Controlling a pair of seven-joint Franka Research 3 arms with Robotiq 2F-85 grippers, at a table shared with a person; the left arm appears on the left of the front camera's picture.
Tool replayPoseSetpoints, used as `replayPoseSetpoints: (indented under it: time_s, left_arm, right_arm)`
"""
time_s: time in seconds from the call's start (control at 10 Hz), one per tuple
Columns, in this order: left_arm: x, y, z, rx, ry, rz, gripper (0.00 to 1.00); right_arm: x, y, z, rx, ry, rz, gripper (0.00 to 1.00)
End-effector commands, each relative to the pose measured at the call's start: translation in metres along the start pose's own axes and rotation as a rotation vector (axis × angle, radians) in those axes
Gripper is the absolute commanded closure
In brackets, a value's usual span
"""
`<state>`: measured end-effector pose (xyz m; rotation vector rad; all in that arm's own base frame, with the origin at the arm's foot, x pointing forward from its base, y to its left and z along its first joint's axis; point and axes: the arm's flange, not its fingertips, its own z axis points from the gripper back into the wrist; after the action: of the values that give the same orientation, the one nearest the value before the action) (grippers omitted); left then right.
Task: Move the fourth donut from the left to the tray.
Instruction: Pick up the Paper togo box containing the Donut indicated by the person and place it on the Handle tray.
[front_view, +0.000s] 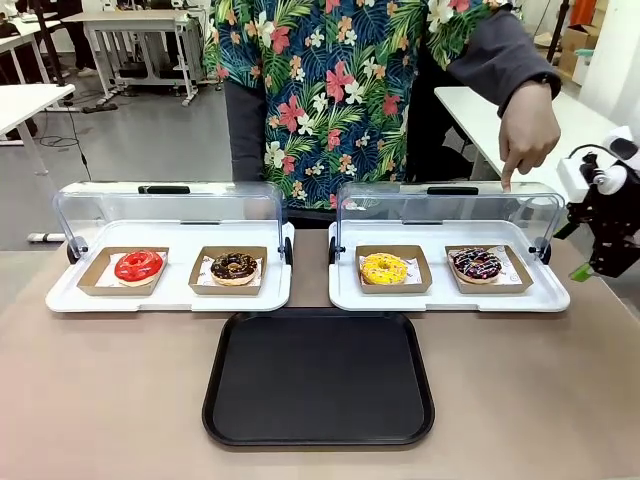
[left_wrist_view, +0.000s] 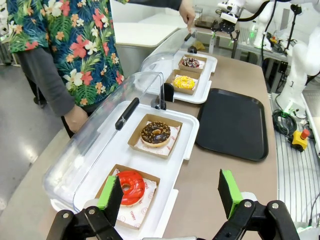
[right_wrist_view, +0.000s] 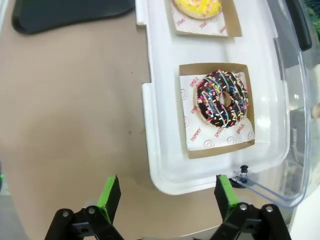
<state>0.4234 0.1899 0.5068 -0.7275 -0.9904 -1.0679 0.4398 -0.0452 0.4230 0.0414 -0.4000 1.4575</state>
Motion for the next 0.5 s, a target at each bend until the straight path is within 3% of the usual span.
replayPoseSetpoints:
  time_s: [0.0,0.4]
  left_arm:
    - [0.002,-0.001,0.001,-0.004,-0.005,-0.006,0.0]
    - [0.002,-0.001,0.001,-0.004,-0.005,-0.006,0.0]
  right_arm:
    - [0.01,-0.002,-0.029,-0.075,0.05,0.013,0.0]
    - [0.015,-0.008,-0.069,-0.126,0.089,0.06,0.0]
